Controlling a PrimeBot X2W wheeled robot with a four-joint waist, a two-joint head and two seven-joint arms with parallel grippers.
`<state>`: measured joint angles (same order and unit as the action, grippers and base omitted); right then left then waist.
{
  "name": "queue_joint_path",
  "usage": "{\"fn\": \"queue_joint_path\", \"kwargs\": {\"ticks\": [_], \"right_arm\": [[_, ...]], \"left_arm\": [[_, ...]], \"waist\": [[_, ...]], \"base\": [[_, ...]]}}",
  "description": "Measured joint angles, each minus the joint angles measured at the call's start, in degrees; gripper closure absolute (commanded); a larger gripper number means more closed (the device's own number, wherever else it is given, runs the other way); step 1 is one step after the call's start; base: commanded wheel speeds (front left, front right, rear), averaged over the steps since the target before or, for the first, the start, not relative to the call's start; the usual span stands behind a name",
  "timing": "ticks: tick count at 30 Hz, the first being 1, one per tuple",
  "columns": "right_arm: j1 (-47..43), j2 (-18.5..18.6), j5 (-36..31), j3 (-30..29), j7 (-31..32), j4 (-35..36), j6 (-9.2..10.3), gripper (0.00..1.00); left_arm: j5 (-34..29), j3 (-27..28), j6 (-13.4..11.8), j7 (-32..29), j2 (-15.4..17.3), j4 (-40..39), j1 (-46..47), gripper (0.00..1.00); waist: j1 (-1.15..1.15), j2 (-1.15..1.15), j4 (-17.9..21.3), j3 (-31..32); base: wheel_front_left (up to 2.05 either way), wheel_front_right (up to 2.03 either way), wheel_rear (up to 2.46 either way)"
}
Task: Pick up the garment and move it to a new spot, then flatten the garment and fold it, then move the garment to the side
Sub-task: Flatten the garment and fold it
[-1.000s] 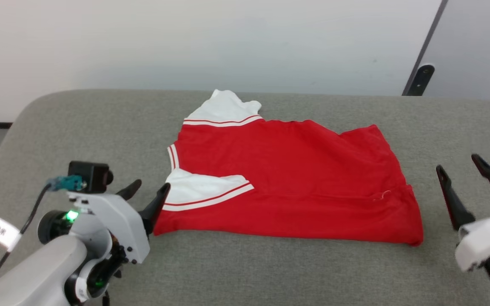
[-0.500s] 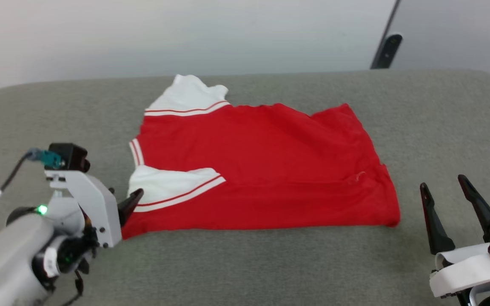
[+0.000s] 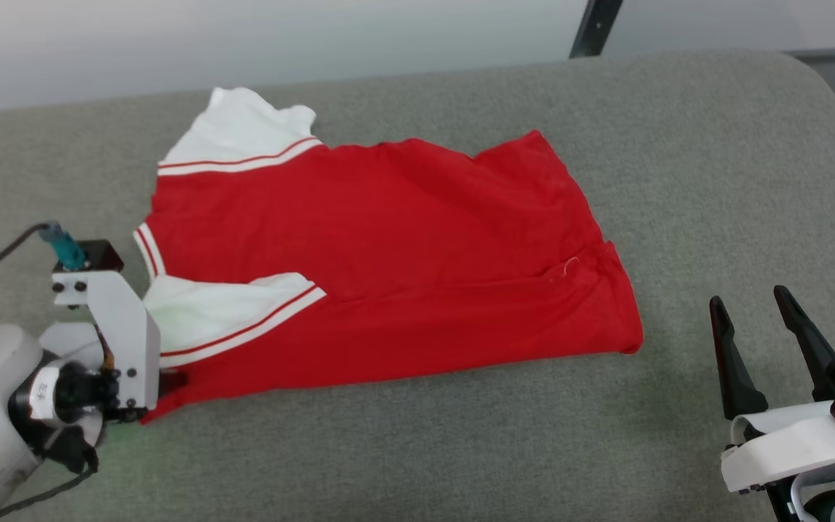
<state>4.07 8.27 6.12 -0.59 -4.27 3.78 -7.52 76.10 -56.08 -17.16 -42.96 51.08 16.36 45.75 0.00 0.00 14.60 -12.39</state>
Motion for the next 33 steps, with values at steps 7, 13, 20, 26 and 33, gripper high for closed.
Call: {"fn": "queue_joint_path", "kwargs": {"ticks": [7,13,20,26,33], "right_arm": [[1.5,-0.1,2.0,0.5,-0.5,-0.5,0.00,0.00],[2.7,-0.5,4.0,1.5,1.9,-1.2,0.00,0.00],[4.9,3.0,9.2,6.6,15.9,-1.2,0.00,0.00],[10.9,7.4,15.4,10.3,32.8,-0.7,0.00,0.00],[19.7,9.6,15.8,11.6,50.0,-6.7,0.00,0.00]], "left_arm": [[-1.7,-2.0,0.0,-4.7,0.1,3.4,2.8,0.00],[-0.4,-1.5,0.0,-6.7,-1.4,7.0,4.4,0.53],[-0.8,-1.1,0.6,-6.1,-3.1,9.4,5.9,1.00],[-1.4,-1.4,1.6,-5.9,-5.0,10.5,7.3,1.00],[-2.1,-1.6,2.5,-5.7,-7.6,11.6,9.2,1.00]], "waist": [[0.00,0.00,1.5,-3.2],[0.00,0.00,2.2,-6.0],[0.00,0.00,1.4,-7.2],[0.00,0.00,-0.2,-7.7],[0.00,0.00,-2.3,-8.5]], "base": [[0.00,0.00,0.00],[0.00,0.00,0.00],[0.00,0.00,0.00],[0.00,0.00,0.00],[0.00,0.00,0.00]]}}
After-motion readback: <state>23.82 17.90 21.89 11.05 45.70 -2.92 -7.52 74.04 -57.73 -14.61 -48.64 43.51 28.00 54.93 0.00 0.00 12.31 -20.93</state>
